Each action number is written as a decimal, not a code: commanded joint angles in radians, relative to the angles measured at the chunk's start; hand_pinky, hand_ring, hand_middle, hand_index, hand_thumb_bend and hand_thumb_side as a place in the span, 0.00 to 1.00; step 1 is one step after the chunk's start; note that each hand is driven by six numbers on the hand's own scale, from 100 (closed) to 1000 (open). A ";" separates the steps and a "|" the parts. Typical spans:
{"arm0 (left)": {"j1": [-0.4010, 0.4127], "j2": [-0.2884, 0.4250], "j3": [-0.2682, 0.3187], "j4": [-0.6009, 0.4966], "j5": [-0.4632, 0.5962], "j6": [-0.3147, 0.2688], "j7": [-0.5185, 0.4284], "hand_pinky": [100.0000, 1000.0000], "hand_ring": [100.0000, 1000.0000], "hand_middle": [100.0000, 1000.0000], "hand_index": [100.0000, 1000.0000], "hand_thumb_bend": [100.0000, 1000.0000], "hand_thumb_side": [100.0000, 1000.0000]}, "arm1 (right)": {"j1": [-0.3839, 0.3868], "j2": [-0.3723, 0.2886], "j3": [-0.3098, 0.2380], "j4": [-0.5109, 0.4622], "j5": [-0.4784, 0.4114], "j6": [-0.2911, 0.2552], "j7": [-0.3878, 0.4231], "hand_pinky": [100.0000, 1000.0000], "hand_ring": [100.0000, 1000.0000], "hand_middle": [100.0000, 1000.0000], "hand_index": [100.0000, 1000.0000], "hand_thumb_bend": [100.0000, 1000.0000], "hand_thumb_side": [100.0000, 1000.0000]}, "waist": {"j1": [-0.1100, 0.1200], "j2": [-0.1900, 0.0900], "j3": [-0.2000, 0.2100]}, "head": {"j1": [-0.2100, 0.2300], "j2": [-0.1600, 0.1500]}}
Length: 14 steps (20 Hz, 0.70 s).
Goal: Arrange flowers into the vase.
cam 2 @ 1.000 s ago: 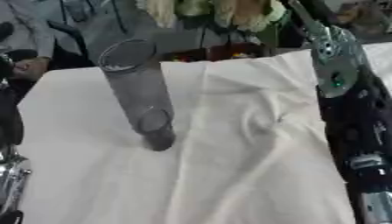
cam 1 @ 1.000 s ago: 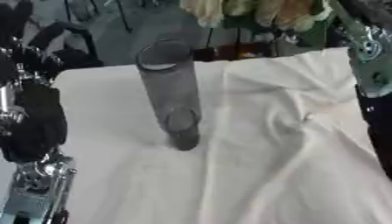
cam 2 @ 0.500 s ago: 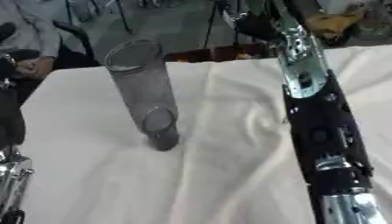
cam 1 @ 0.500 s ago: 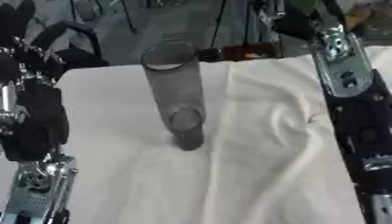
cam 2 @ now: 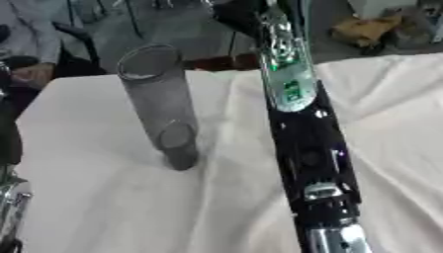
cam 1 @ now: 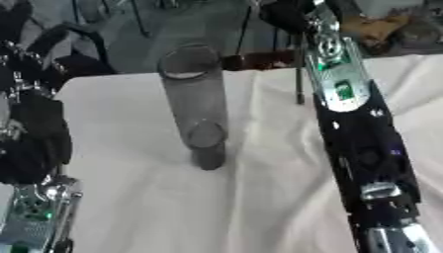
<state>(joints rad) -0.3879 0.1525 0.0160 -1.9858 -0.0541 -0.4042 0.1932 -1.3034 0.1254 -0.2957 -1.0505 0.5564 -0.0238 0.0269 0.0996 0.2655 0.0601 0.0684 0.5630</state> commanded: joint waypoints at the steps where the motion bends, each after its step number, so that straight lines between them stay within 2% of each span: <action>1: -0.009 0.018 -0.002 -0.014 0.002 -0.001 -0.007 0.62 0.81 0.93 1.00 0.00 1.00 | -0.062 0.000 -0.009 -0.035 -0.058 0.050 -0.032 0.00 0.00 0.00 0.00 0.38 0.30 | -0.007 -0.025 -0.001 | 0.000 0.008; 9: -0.007 0.028 -0.004 -0.014 0.000 0.002 -0.010 0.62 0.81 0.93 1.00 0.00 1.00 | -0.156 -0.048 0.000 -0.044 -0.184 0.176 -0.126 0.00 0.00 0.00 0.00 0.38 0.30 | -0.020 -0.030 -0.004 | 0.001 0.011; 14: -0.008 0.031 -0.005 -0.014 0.001 0.002 -0.011 0.62 0.81 0.93 1.00 0.00 1.00 | -0.177 -0.054 0.019 -0.079 -0.266 0.258 -0.168 0.00 0.00 0.00 0.00 0.38 0.30 | -0.024 -0.031 -0.004 | 0.000 0.010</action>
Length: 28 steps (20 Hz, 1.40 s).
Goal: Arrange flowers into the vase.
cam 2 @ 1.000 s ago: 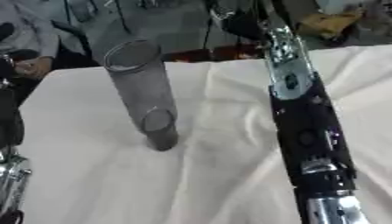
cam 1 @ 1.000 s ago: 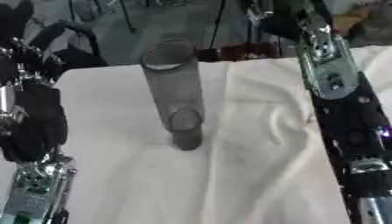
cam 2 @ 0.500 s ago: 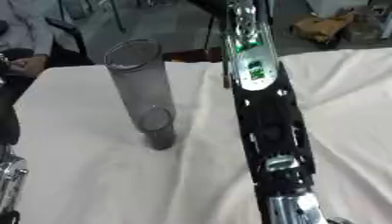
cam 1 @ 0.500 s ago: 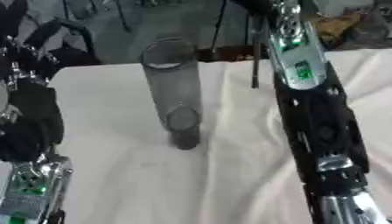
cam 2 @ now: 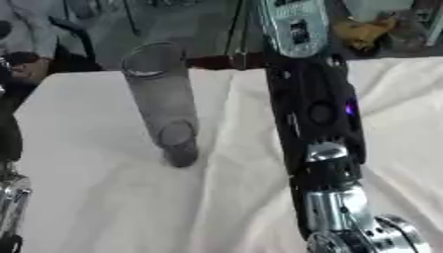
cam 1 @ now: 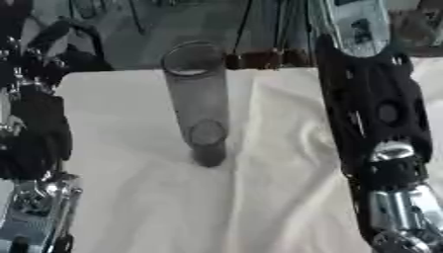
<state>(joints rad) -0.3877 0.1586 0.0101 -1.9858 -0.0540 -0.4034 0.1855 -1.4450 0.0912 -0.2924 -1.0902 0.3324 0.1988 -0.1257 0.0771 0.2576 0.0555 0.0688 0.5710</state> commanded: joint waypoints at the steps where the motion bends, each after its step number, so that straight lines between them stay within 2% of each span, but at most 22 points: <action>1: -0.008 0.025 0.001 -0.014 0.001 0.001 -0.004 0.62 0.81 0.93 1.00 0.00 1.00 | -0.036 -0.021 0.022 -0.050 -0.059 0.053 -0.021 0.00 0.00 0.00 0.00 0.38 0.30 | -0.001 -0.023 0.000 | 0.000 0.002; 4: -0.008 0.029 0.000 -0.014 0.000 0.002 -0.005 0.62 0.81 0.93 1.00 0.00 1.00 | -0.048 -0.023 0.029 -0.081 -0.112 0.105 -0.041 0.00 0.00 0.00 0.00 0.38 0.31 | -0.006 -0.026 0.001 | -0.003 0.001; 7: -0.011 0.036 -0.002 -0.014 0.000 0.004 -0.008 0.62 0.81 0.93 1.00 0.00 1.00 | -0.112 -0.026 0.005 -0.082 -0.148 0.155 -0.084 0.00 0.00 0.00 0.00 0.38 0.31 | -0.016 -0.026 0.001 | -0.005 -0.004; 11: -0.013 0.040 -0.004 -0.014 0.000 0.005 -0.010 0.62 0.81 0.93 1.00 0.00 1.00 | -0.167 -0.031 0.018 -0.083 -0.178 0.196 -0.142 0.00 0.00 0.00 0.00 0.39 0.32 | -0.024 -0.026 0.001 | -0.006 -0.005; 21: -0.017 0.053 -0.004 -0.014 -0.004 0.005 -0.012 0.62 0.81 0.93 1.00 0.00 1.00 | -0.273 -0.048 0.022 -0.028 -0.211 0.187 -0.225 0.00 0.00 0.00 0.00 0.39 0.32 | -0.049 -0.027 -0.004 | 0.000 -0.012; 28: -0.019 0.050 -0.007 -0.014 -0.001 0.006 -0.014 0.62 0.81 0.93 1.00 0.00 1.00 | -0.266 -0.041 0.066 0.004 -0.232 0.147 -0.198 0.00 0.00 0.00 0.00 0.39 0.34 | -0.050 -0.026 0.005 | -0.005 -0.012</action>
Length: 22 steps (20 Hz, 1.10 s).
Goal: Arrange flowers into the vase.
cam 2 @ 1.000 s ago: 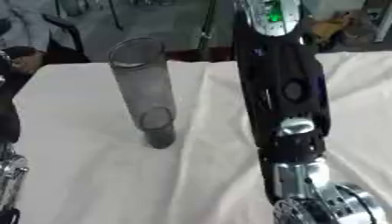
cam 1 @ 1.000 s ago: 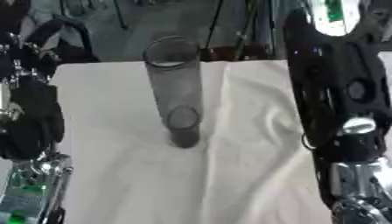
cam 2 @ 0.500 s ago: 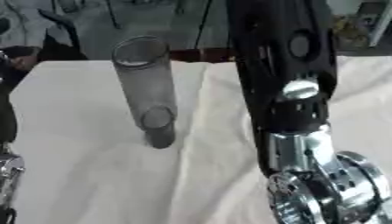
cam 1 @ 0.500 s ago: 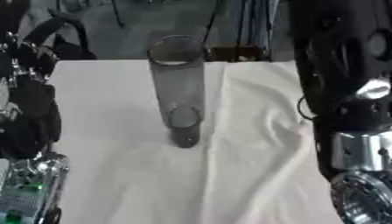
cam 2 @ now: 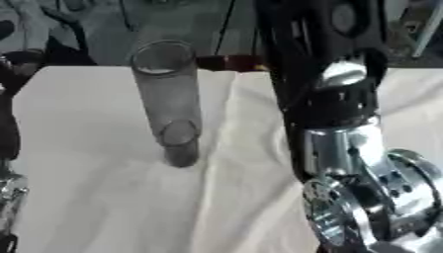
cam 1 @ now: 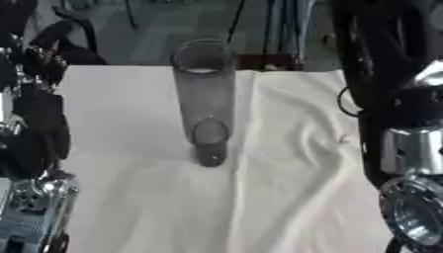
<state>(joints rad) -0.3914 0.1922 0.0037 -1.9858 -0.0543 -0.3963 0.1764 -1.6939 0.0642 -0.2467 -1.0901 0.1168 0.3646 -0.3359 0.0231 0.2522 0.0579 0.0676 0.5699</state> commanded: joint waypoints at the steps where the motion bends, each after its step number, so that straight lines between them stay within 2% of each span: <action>1: -0.016 0.015 -0.001 -0.014 0.000 -0.001 -0.005 0.62 0.81 0.93 1.00 0.00 1.00 | -0.014 -0.011 0.026 0.008 -0.019 -0.027 0.018 0.00 0.00 0.00 0.00 0.39 0.34 | 0.005 -0.020 0.005 | -0.005 -0.010; 9: -0.017 0.009 -0.004 -0.014 0.005 -0.001 -0.009 0.62 0.81 0.93 1.00 0.00 1.00 | 0.015 0.031 0.062 0.018 -0.036 -0.058 0.050 0.00 0.00 0.00 0.00 0.38 0.35 | 0.008 -0.021 0.015 | -0.020 -0.016; 22: -0.018 0.001 -0.006 -0.014 0.011 0.001 -0.013 0.62 0.81 0.93 1.00 0.00 1.00 | 0.059 0.063 0.096 0.031 0.014 -0.078 0.098 0.00 0.00 0.00 0.00 0.38 0.37 | 0.013 -0.018 0.025 | -0.031 -0.023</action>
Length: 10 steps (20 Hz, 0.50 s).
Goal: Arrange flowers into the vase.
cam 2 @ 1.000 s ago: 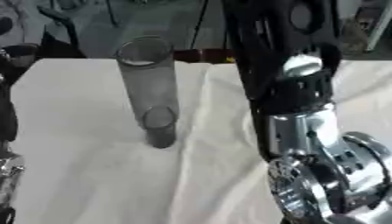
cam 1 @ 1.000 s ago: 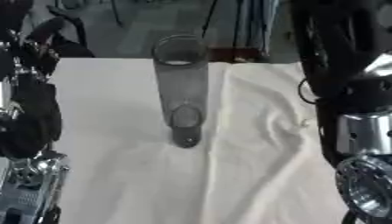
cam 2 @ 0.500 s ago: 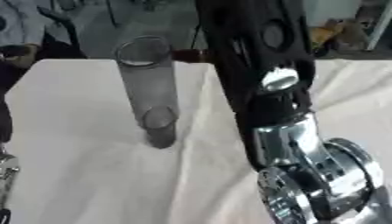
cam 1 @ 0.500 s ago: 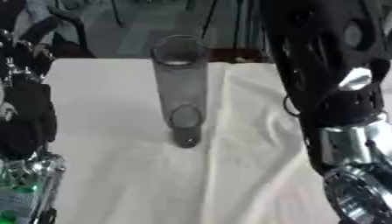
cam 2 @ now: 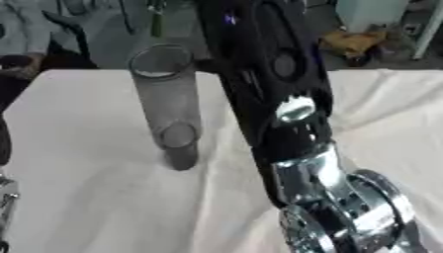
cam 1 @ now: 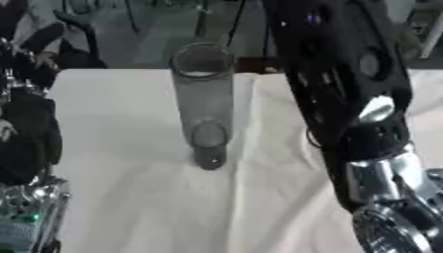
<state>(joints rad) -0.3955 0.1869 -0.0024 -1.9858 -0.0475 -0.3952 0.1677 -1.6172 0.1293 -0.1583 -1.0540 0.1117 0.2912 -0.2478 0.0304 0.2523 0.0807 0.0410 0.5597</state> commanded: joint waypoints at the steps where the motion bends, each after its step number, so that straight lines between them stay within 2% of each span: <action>1: -0.014 0.005 0.000 -0.014 0.005 0.000 -0.004 0.62 0.81 0.93 1.00 0.00 1.00 | -0.016 0.000 0.010 -0.005 0.022 -0.007 0.014 0.00 0.00 0.00 0.00 0.38 0.37 | 0.007 -0.018 0.002 | -0.005 -0.014; 10: -0.011 -0.001 0.000 -0.014 0.007 0.001 -0.003 0.61 0.81 0.93 1.00 0.00 1.00 | 0.022 0.012 0.024 -0.011 0.045 -0.029 0.052 0.00 0.00 0.00 0.00 0.38 0.38 | 0.015 -0.012 0.008 | -0.014 -0.020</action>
<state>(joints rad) -0.3955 0.1822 -0.0025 -1.9858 -0.0446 -0.3950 0.1674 -1.5761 0.1429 -0.1403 -1.0518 0.1469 0.2660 -0.2031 0.0423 0.2565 0.0866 0.0302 0.5524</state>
